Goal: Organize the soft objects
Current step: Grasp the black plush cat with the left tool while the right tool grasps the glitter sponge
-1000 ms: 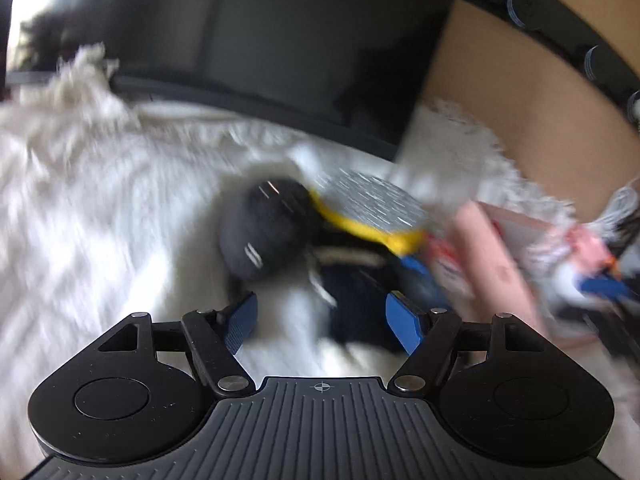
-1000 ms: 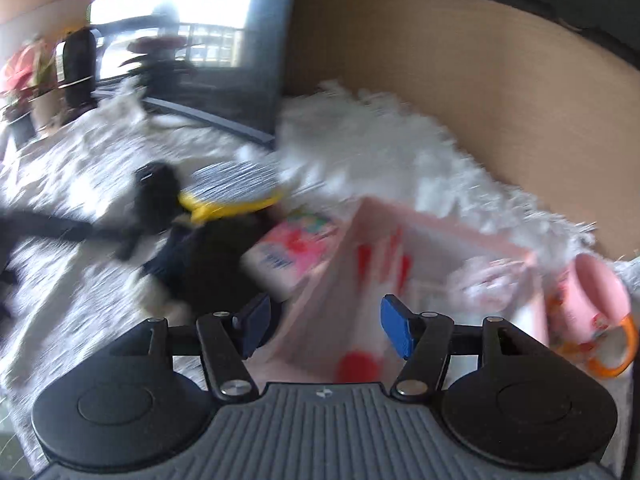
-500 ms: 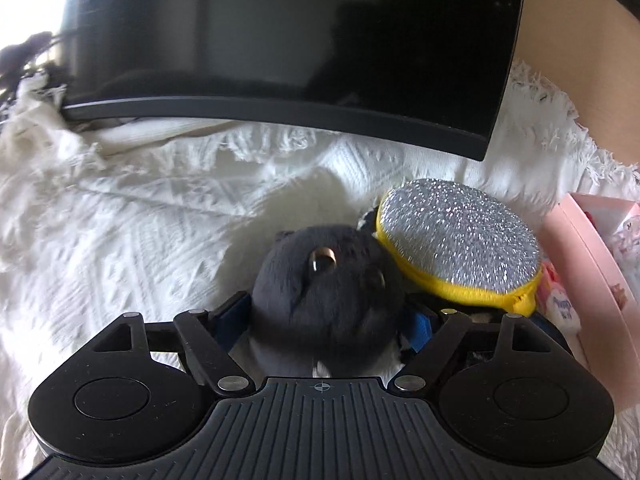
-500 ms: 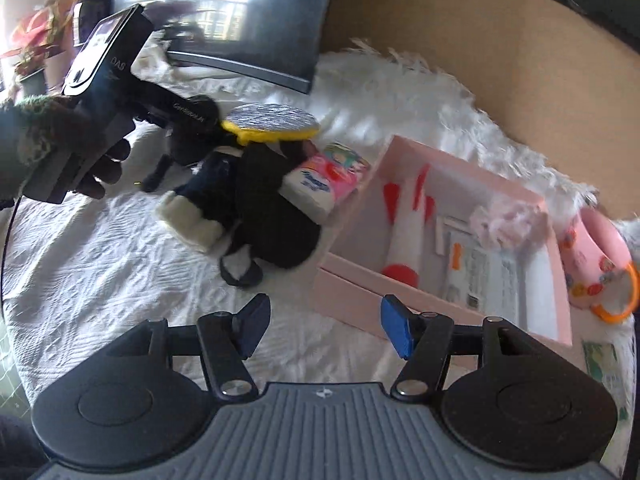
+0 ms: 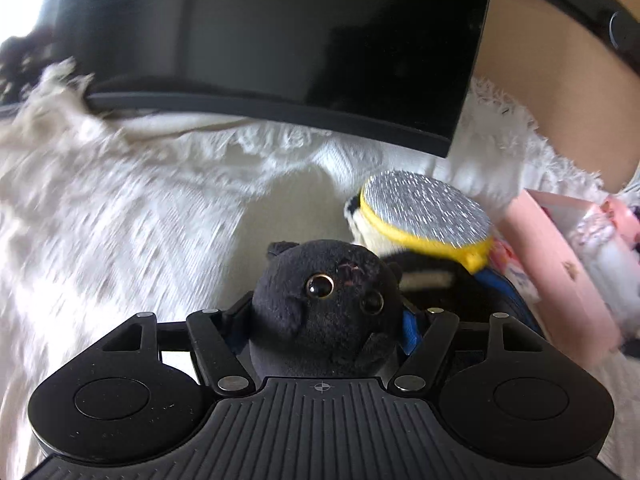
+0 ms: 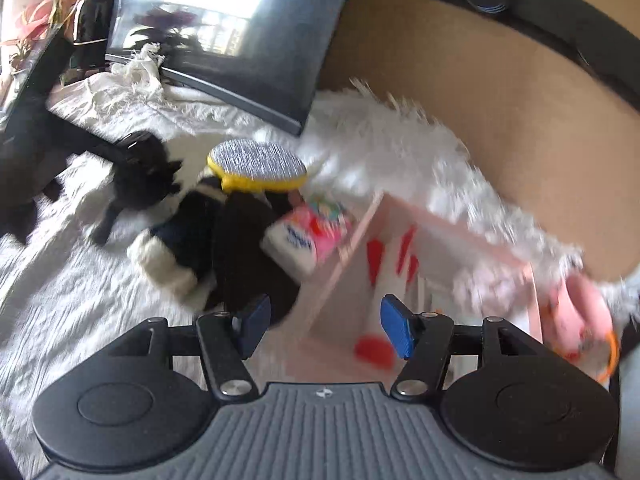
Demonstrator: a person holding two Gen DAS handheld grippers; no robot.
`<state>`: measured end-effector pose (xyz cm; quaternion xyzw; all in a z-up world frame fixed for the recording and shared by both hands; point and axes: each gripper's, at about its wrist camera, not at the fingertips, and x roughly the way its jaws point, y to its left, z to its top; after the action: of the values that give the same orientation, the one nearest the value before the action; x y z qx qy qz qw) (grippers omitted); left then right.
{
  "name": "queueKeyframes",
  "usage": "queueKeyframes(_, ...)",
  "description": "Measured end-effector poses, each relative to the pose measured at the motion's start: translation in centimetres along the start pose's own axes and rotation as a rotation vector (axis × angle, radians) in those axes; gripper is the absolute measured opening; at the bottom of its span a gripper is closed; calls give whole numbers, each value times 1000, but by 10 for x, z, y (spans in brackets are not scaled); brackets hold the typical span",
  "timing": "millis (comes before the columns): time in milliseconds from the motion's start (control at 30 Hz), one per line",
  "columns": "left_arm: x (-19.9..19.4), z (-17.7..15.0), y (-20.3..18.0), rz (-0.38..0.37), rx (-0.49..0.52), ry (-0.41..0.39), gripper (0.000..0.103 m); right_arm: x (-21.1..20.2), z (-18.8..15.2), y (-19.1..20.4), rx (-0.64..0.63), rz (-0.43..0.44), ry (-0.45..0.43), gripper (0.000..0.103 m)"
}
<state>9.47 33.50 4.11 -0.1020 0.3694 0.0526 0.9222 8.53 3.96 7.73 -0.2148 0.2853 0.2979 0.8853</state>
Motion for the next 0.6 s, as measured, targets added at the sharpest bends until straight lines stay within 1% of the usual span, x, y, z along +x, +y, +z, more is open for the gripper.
queueKeyframes(200,-52,-27,4,-22,-56,7,73,23,41,32,-140,3,-92,62)
queueKeyframes(300,-70,-38,4,-34,-98,16,73,38,61,47,-212,8,-136,62)
queueKeyframes(433,-89,-49,3,-20,-134,18,73,51,73,67,-348,-11,-202,60)
queueKeyframes(500,-97,-55,3,-19,-149,9,73,58,73,76,-410,-18,-204,54)
queueKeyframes(533,-100,-59,4,-20,-163,7,73,62,73,79,-430,-16,-195,47)
queueKeyframes(600,-104,-66,7,-27,-195,7,73,70,73,86,-461,-10,-174,45)
